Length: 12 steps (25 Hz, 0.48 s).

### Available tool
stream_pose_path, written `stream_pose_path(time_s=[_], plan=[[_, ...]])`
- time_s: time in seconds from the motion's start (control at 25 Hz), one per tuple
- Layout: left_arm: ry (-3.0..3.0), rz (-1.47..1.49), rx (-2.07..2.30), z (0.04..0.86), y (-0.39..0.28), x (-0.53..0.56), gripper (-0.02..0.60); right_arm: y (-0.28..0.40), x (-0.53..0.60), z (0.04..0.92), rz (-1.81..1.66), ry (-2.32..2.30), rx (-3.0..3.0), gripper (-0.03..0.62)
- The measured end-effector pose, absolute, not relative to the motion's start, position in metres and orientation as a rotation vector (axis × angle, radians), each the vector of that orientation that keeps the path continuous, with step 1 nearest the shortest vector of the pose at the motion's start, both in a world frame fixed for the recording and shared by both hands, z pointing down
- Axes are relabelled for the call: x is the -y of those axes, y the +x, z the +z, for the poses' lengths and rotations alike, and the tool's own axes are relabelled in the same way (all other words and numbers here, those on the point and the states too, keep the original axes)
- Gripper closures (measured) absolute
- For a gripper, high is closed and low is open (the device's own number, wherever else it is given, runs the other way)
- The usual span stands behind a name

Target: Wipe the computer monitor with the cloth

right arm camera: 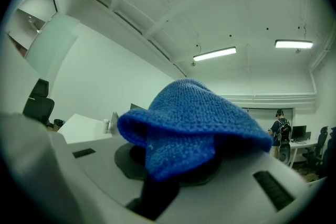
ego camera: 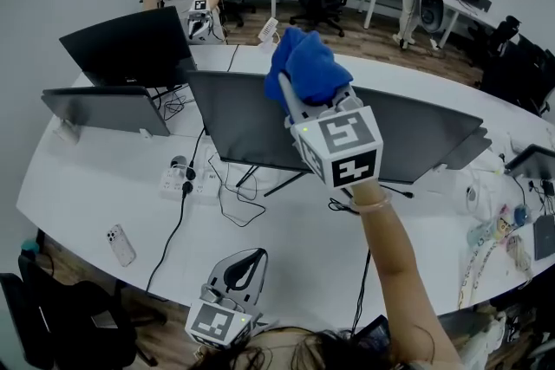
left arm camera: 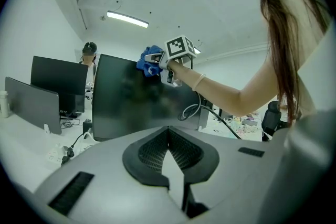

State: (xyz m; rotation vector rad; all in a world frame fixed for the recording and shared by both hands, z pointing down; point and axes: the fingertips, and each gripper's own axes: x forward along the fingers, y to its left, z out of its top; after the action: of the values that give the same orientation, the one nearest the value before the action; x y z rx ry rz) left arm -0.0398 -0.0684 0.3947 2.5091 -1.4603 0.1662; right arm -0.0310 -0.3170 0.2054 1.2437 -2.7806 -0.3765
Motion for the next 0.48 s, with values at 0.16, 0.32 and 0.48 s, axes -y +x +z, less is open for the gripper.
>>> stream_pose_path(time_s=[0.16,0.32,0.48], plan=[[2.495,0.162,1.488,0.395,-0.038,0.063,0.572,-0.027,0.316,0.206,-0.378,1.238,2.782,0.508],[2.497,0.158,1.488,0.398,-0.034,0.061,0.572,-0.020,0.317,0.207,-0.378,1.246,2.780,0.508],[2.518,0.156,1.476,0.395,-0.033,0.065,0.572,-0.014,0.318,0.207,-0.368,1.256,2.774,0.508]])
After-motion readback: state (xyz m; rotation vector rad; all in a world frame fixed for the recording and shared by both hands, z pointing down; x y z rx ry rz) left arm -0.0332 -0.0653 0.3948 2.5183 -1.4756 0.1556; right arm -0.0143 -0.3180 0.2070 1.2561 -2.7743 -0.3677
